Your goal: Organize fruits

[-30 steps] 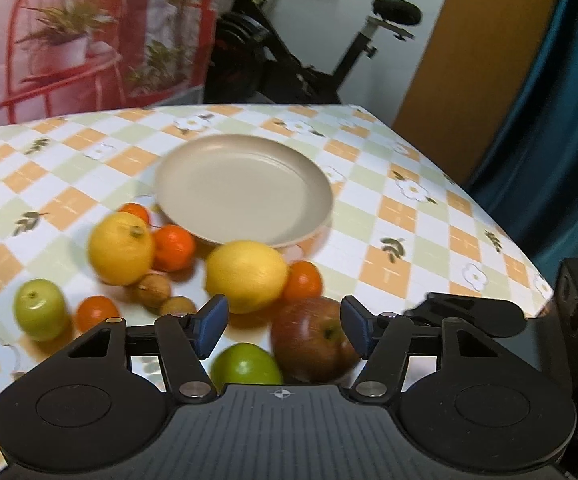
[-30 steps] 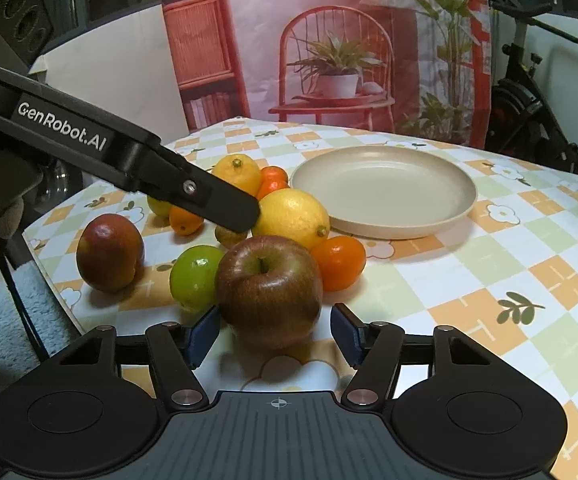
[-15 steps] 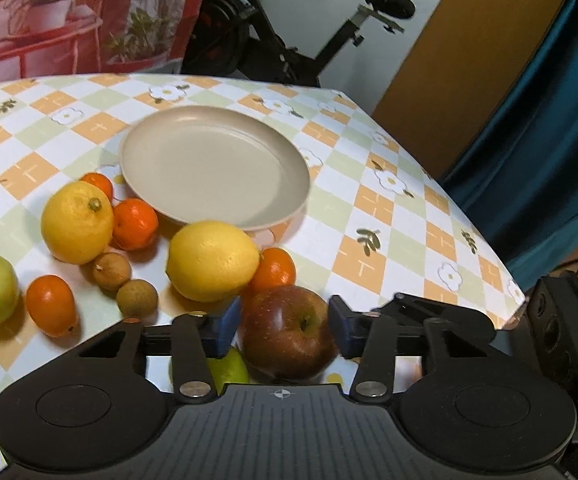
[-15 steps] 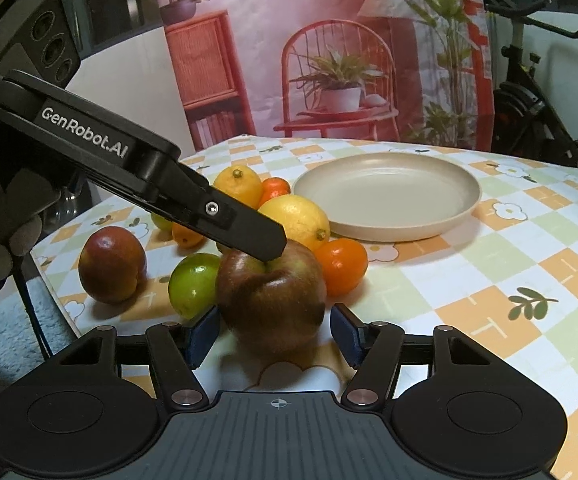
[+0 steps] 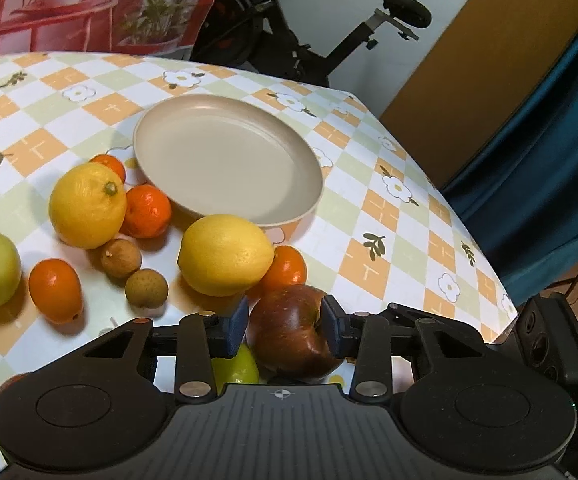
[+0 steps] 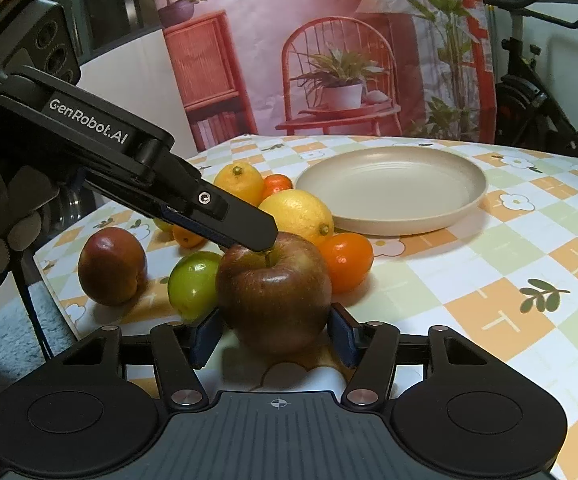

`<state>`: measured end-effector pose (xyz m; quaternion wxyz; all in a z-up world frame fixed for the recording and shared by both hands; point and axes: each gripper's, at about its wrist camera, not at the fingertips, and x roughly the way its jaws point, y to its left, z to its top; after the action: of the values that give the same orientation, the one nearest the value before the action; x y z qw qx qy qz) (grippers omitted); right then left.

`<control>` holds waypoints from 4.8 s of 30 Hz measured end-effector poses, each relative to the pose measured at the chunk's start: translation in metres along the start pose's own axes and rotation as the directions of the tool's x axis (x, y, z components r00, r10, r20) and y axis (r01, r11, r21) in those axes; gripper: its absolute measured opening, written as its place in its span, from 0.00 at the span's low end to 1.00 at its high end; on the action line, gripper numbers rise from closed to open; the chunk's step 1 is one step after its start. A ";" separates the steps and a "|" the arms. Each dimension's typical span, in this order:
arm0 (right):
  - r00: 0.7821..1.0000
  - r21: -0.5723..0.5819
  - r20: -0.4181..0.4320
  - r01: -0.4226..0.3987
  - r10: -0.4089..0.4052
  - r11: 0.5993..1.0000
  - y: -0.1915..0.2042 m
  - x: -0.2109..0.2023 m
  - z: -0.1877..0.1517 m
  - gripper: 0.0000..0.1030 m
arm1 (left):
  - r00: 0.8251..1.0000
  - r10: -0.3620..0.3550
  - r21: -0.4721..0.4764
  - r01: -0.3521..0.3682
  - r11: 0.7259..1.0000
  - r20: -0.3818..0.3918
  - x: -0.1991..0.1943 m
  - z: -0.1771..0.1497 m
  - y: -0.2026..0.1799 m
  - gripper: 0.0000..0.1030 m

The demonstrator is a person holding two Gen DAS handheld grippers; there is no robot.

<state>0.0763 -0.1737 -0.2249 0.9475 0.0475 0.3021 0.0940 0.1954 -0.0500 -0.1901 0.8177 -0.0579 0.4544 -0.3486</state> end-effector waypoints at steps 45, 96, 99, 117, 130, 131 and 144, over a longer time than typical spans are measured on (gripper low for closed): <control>0.996 -0.008 0.065 0.055 -0.055 0.998 -0.078 -0.006 0.122 0.52 | 0.992 -0.054 0.127 0.040 0.991 0.115 0.020 0.116 -0.043 0.39; 0.989 0.009 -0.062 0.135 -0.134 0.991 -0.146 0.084 0.126 0.69 | 0.992 0.098 0.036 -0.101 0.994 0.081 0.090 0.164 0.011 0.50; 0.990 0.030 -0.029 0.141 -0.140 0.990 -0.142 0.070 0.126 0.69 | 0.985 0.102 0.038 -0.108 0.993 0.140 0.067 0.161 0.010 0.50; 0.998 0.028 0.053 0.016 -0.018 0.999 -0.026 0.020 0.124 0.68 | 0.818 0.330 0.016 -0.382 0.924 0.471 -0.155 0.013 0.047 0.63; 0.991 -0.121 -0.098 -0.103 0.091 0.987 0.069 0.034 0.124 0.65 | 0.823 0.347 -0.069 -0.355 0.932 0.450 -0.190 -0.062 0.080 0.65; 0.988 -0.141 -0.118 -0.111 0.095 0.984 0.076 0.038 0.125 0.65 | 0.816 0.349 -0.088 -0.349 0.933 0.461 -0.195 -0.065 0.083 0.65; 0.933 -0.299 -0.342 -0.224 0.115 0.927 0.145 0.101 0.122 0.61 | 0.805 0.360 -0.123 -0.344 0.931 0.471 -0.200 -0.089 0.083 0.65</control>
<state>0.2062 -0.0151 -0.1615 0.8685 -0.1030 0.4254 0.2328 0.0995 0.1569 -0.1354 0.9545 -0.0715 0.2425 -0.1580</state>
